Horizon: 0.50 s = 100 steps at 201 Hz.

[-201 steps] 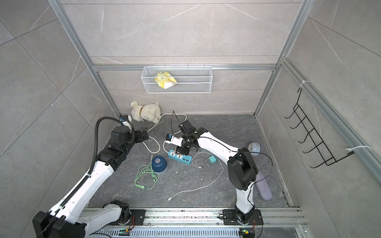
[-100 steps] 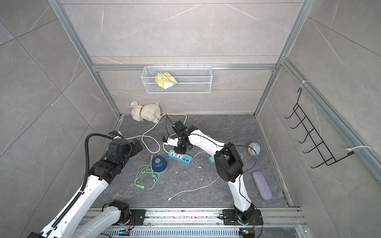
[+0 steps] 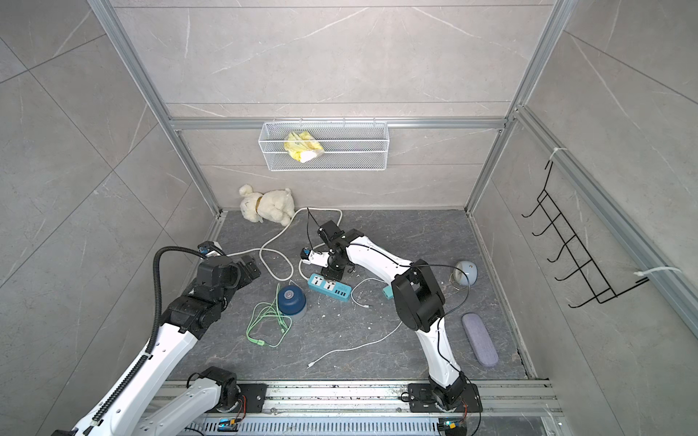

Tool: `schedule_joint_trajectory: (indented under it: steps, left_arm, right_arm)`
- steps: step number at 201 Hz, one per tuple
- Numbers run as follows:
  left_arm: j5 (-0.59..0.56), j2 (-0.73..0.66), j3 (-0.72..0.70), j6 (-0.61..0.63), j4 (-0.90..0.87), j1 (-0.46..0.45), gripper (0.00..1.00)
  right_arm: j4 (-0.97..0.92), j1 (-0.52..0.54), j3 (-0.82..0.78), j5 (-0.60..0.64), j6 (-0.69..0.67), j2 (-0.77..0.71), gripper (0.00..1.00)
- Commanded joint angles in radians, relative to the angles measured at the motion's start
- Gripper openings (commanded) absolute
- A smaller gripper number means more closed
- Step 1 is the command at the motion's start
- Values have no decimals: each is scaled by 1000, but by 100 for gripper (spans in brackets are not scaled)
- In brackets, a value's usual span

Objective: Charge the cordless meat grinders
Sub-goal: Insert the plug into the socket.

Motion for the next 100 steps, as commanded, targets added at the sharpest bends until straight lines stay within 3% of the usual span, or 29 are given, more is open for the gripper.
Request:
schedule_joint_trajectory:
  steps: [1, 100]
  left_arm:
    - [-25, 6, 0, -1, 24, 4, 100]
    - [-24, 11, -5, -16, 31, 4, 100]
  right_arm:
    - [6, -9, -26, -19, 14, 2, 0]
    - [-4, -15, -69, -74, 29, -8, 0]
